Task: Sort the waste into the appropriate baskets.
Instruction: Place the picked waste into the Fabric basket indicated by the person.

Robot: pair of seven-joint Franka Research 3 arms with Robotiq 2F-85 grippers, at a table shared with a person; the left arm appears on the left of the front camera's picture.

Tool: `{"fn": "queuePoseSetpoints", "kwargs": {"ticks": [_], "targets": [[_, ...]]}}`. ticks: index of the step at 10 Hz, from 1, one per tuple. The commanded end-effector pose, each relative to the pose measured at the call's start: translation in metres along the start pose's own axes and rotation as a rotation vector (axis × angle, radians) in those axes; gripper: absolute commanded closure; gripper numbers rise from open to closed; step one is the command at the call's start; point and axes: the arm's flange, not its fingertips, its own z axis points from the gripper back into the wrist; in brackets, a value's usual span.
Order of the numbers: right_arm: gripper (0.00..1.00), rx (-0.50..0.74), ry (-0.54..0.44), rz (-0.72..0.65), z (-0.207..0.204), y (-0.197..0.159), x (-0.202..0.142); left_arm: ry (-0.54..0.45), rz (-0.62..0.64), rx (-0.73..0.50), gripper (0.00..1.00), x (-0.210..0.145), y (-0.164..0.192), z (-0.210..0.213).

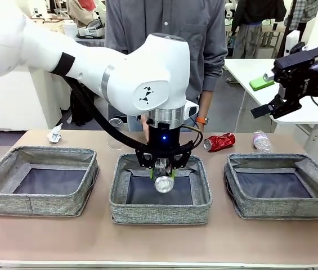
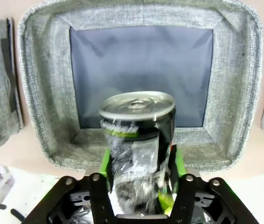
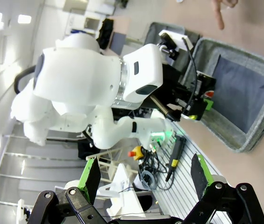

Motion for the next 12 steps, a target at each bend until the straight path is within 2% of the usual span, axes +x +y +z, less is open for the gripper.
{"fn": "queuePoseSetpoints", "kwargs": {"ticks": [1, 8, 11, 12], "targets": [[0.0, 0.028, -0.01, 0.025, 0.0, 0.002, 0.003, -0.007, 0.004, 0.014, 0.0, 0.003, 0.0, 0.002], [0.0, 0.028, -0.01, 0.025, 0.0, 0.002, 0.003, 0.011, -0.009, 0.006, 0.0, 0.005, 0.004, 0.004], [0.0, 0.028, -0.01, 0.025, 0.0, 0.002, 0.003, 0.059, -0.045, -0.058, 0.0, 0.006, 0.018, 0.021], [0.0, 0.028, -0.01, 0.025, 0.0, 0.002, 0.003, 0.102, -0.122, -0.12, 0.0, 0.006, 0.028, 0.036]]}}
